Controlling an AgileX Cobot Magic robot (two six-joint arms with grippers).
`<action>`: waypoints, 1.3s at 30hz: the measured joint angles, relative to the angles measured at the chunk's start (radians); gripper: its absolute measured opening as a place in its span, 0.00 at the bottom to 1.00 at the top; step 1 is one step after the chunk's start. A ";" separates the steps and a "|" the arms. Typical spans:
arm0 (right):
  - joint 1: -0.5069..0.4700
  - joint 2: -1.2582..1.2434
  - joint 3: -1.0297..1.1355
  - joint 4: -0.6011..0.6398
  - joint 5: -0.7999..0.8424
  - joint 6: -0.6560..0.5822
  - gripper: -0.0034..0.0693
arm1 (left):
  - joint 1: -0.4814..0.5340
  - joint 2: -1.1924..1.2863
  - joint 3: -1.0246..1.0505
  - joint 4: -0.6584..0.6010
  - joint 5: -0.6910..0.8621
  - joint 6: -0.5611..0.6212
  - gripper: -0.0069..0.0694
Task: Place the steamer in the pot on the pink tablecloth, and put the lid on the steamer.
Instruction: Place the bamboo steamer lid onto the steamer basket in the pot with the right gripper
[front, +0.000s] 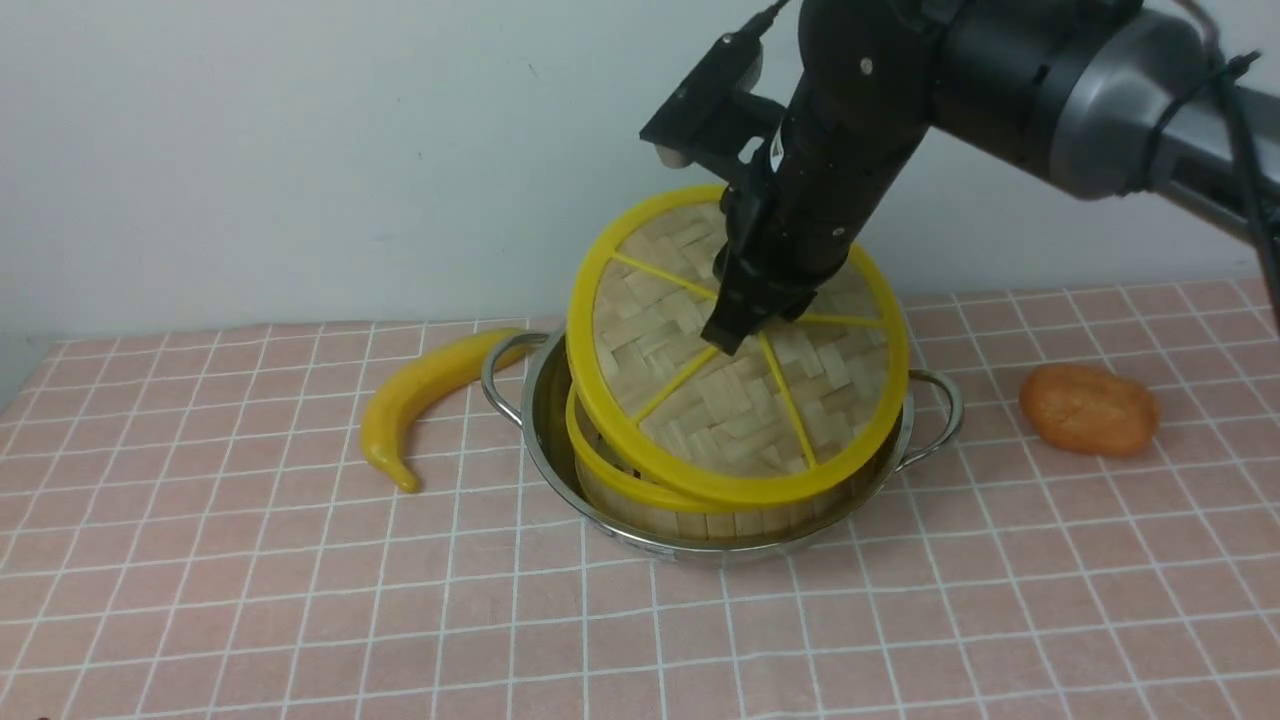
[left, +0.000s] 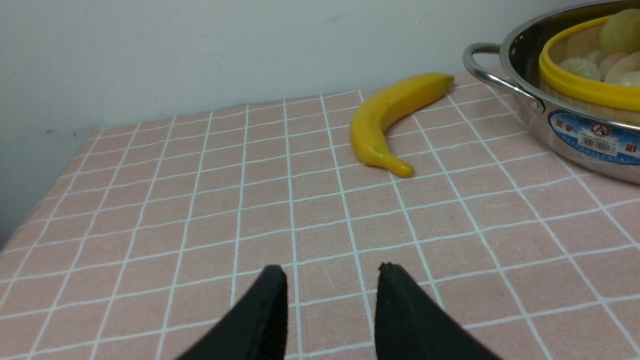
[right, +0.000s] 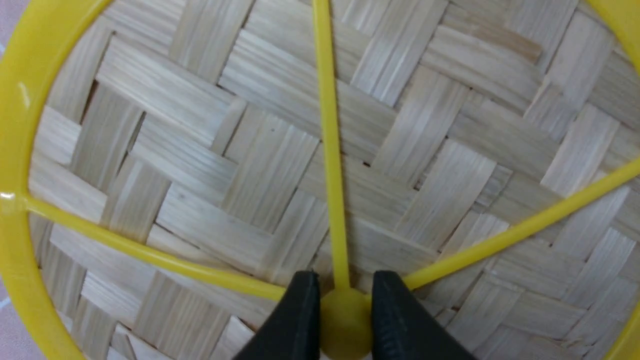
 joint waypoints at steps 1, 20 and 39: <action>0.000 0.000 0.000 0.000 -0.003 0.000 0.25 | 0.000 0.000 0.000 0.000 0.000 0.000 0.41; 0.000 0.060 -0.001 -0.001 -0.083 -0.024 0.25 | 0.000 0.000 0.000 0.000 0.000 0.000 0.41; 0.000 0.060 -0.003 0.002 -0.148 -0.050 0.25 | 0.000 0.000 0.000 0.000 0.000 0.000 0.41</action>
